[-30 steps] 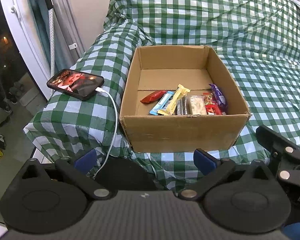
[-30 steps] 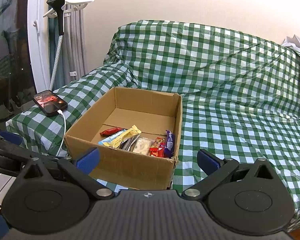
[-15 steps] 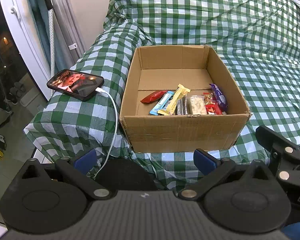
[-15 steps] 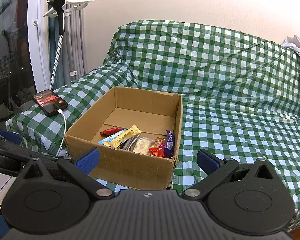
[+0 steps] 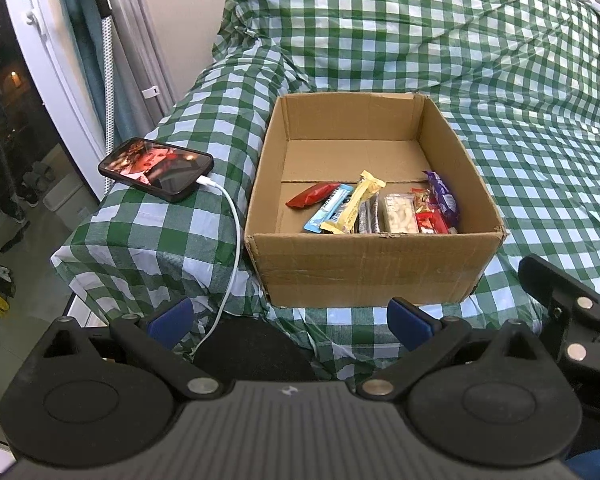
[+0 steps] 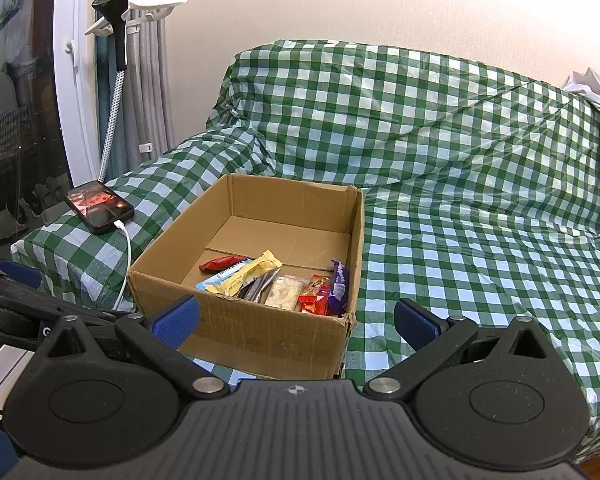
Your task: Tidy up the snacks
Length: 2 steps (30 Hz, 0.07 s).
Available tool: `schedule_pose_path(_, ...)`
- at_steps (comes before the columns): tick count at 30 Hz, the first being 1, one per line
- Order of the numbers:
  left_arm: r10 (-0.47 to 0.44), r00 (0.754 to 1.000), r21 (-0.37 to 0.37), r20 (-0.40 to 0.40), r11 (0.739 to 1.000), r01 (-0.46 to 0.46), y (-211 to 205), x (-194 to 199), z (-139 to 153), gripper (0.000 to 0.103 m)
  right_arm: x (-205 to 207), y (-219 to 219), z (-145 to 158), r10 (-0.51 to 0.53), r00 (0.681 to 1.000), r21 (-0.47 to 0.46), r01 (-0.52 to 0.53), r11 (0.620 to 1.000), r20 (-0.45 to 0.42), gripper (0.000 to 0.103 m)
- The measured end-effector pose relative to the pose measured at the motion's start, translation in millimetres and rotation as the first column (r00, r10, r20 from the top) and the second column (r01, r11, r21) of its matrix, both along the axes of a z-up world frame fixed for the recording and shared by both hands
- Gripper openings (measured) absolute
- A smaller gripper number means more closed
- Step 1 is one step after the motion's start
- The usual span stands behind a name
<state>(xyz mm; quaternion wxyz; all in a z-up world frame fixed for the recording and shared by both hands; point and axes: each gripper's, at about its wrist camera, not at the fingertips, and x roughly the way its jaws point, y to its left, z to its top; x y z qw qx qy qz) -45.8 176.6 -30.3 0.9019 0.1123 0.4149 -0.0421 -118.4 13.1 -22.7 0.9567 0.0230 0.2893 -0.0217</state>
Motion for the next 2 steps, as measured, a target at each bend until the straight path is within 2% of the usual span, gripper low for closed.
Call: schedule_pose_path(2, 0.002, 1.0, 0.001, 0.003, 1.0, -0.002, -0.2, -0.1, -0.2, 0.103, -0.2, -0.4, -2.3, 0.001, 1.0, 0.005, -0.001, 1.0, -0.002, 0.102)
